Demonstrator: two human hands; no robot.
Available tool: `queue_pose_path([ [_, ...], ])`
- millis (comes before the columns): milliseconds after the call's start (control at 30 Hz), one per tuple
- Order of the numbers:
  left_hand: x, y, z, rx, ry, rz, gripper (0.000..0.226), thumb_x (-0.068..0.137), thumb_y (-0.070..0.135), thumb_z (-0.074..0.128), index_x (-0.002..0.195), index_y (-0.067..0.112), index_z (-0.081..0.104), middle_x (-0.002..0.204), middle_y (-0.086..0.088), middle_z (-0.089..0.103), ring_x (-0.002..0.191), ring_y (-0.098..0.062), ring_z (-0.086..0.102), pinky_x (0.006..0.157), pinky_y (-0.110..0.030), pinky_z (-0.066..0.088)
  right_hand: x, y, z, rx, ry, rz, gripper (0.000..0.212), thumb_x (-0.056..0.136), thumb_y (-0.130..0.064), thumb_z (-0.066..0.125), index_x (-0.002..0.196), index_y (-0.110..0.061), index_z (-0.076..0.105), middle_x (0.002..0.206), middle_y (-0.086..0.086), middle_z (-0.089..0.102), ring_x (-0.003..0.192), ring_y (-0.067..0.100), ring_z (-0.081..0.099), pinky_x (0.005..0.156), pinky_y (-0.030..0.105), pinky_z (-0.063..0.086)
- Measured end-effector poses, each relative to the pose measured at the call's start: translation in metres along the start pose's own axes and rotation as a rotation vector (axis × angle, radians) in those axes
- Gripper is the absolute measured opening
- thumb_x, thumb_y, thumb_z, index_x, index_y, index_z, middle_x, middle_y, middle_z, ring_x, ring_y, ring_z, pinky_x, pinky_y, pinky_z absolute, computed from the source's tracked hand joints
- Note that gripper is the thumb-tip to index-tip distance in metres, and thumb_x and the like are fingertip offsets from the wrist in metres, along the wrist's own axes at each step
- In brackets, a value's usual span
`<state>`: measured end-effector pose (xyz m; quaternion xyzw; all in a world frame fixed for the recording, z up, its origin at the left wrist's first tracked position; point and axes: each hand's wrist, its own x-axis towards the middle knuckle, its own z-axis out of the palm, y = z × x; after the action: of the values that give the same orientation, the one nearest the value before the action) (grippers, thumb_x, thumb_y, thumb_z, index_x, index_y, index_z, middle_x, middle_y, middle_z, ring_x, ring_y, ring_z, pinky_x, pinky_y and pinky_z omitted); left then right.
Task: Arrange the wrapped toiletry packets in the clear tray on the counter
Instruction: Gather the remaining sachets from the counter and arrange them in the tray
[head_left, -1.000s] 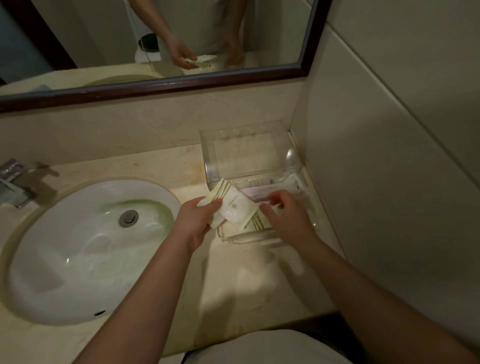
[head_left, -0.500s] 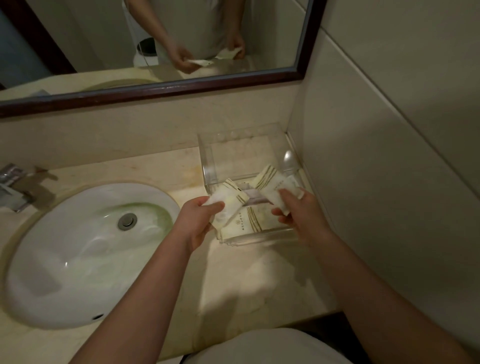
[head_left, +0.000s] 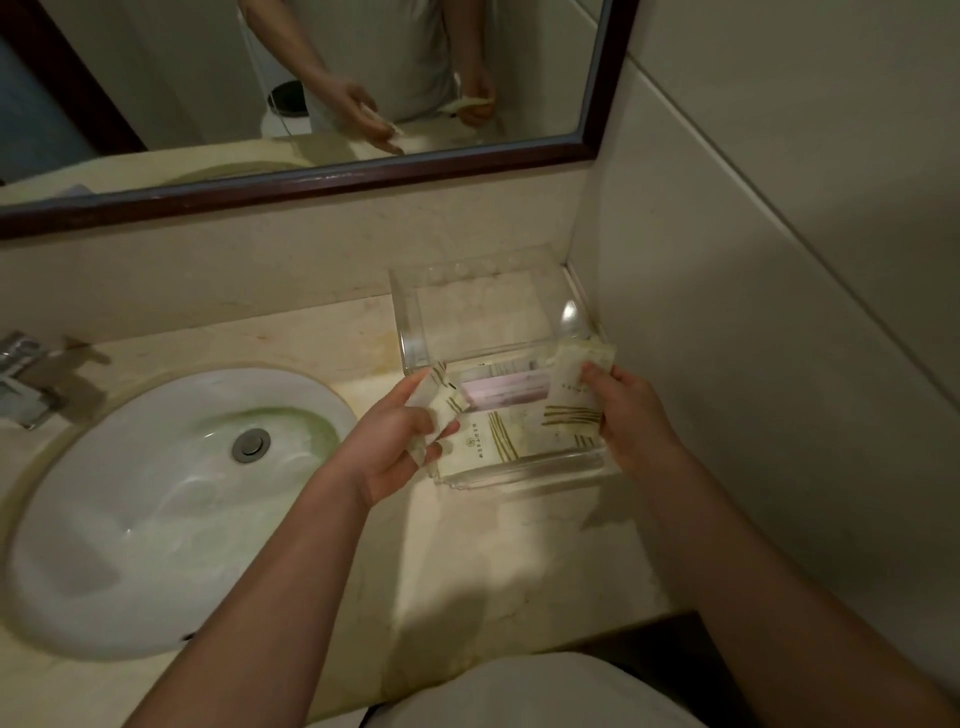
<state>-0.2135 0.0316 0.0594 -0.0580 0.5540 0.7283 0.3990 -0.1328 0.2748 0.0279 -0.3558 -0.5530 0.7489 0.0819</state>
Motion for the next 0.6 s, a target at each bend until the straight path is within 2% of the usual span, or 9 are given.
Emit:
queue_pose_path([
  [67, -0.003, 0.004, 0.001, -0.050, -0.079, -0.079, 0.036, 0.083, 0.014, 0.046, 0.110, 0.022, 0.068, 0.110, -0.013, 0.063, 0.073, -0.017, 0.057, 0.051, -0.025, 0.036, 0.004, -0.001, -0.001, -0.012, 0.052, -0.006, 0.029, 0.072, -0.037, 0.070, 0.094, -0.020, 0.077, 0.100, 0.013, 0.075, 0.097, 0.036, 0.070, 0.085, 0.062, 0.054],
  [133, -0.001, 0.006, 0.001, -0.138, -0.079, -0.158, 0.039, 0.080, 0.029, 0.045, 0.110, 0.019, 0.069, 0.113, -0.020, 0.064, 0.069, -0.018, 0.053, 0.053, -0.028, 0.034, 0.006, -0.002, -0.002, -0.022, 0.065, -0.011, 0.023, 0.072, -0.034, 0.069, 0.090, -0.023, 0.078, 0.099, 0.013, 0.075, 0.097, 0.037, 0.070, 0.085, 0.063, 0.054],
  [233, 0.005, 0.007, -0.001, -0.135, 0.012, -0.212, 0.045, 0.084, 0.013, 0.034, 0.125, 0.015, 0.052, 0.115, -0.021, 0.067, 0.062, -0.017, 0.053, 0.052, -0.027, 0.034, 0.009, -0.005, -0.006, -0.030, 0.067, -0.018, 0.021, 0.074, -0.023, 0.065, 0.090, -0.021, 0.078, 0.098, 0.014, 0.075, 0.097, 0.038, 0.069, 0.085, 0.061, 0.054],
  [300, 0.007, 0.006, 0.002, -0.068, 0.031, -0.190, 0.042, 0.085, 0.000, 0.031, 0.120, 0.013, 0.049, 0.100, -0.014, 0.070, 0.058, -0.015, 0.054, 0.047, -0.024, 0.037, 0.012, -0.007, -0.008, -0.018, 0.059, -0.024, 0.023, 0.075, -0.019, 0.064, 0.093, -0.018, 0.077, 0.097, 0.015, 0.075, 0.094, 0.037, 0.070, 0.082, 0.058, 0.057],
  [367, 0.009, 0.006, 0.006, -0.074, 0.022, -0.157, 0.034, 0.090, -0.004, 0.034, 0.116, 0.009, 0.052, 0.084, -0.010, 0.070, 0.059, -0.017, 0.061, 0.050, -0.024, 0.044, 0.013, -0.008, -0.009, -0.017, 0.044, -0.023, 0.023, 0.073, -0.018, 0.064, 0.091, -0.019, 0.078, 0.095, 0.014, 0.076, 0.092, 0.036, 0.071, 0.079, 0.054, 0.059],
  [467, 0.012, 0.004, 0.007, -0.120, 0.050, -0.110, 0.033, 0.093, -0.004, 0.047, 0.125, -0.001, 0.053, 0.098, -0.017, 0.068, 0.075, -0.024, 0.069, 0.061, -0.032, 0.059, 0.013, -0.005, -0.010, -0.045, 0.019, -0.009, 0.022, 0.074, -0.020, 0.064, 0.090, -0.022, 0.078, 0.096, 0.015, 0.076, 0.093, 0.037, 0.070, 0.081, 0.054, 0.058],
  [533, 0.015, 0.001, 0.005, -0.116, 0.130, -0.086, 0.036, 0.089, 0.000, 0.058, 0.125, -0.004, 0.054, 0.107, -0.021, 0.068, 0.085, -0.027, 0.070, 0.067, -0.037, 0.062, 0.013, -0.002, -0.010, -0.064, 0.003, -0.006, 0.021, 0.075, -0.021, 0.064, 0.090, -0.021, 0.078, 0.095, 0.014, 0.076, 0.091, 0.035, 0.071, 0.082, 0.055, 0.057],
  [600, 0.016, 0.000, 0.003, -0.081, 0.188, -0.060, 0.035, 0.085, 0.003, 0.064, 0.120, -0.004, 0.059, 0.105, -0.018, 0.071, 0.085, -0.026, 0.071, 0.063, -0.035, 0.061, 0.012, 0.002, -0.009, -0.078, -0.023, 0.000, 0.021, 0.074, -0.023, 0.065, 0.090, -0.022, 0.078, 0.091, 0.011, 0.077, 0.087, 0.032, 0.072, 0.079, 0.052, 0.059],
])
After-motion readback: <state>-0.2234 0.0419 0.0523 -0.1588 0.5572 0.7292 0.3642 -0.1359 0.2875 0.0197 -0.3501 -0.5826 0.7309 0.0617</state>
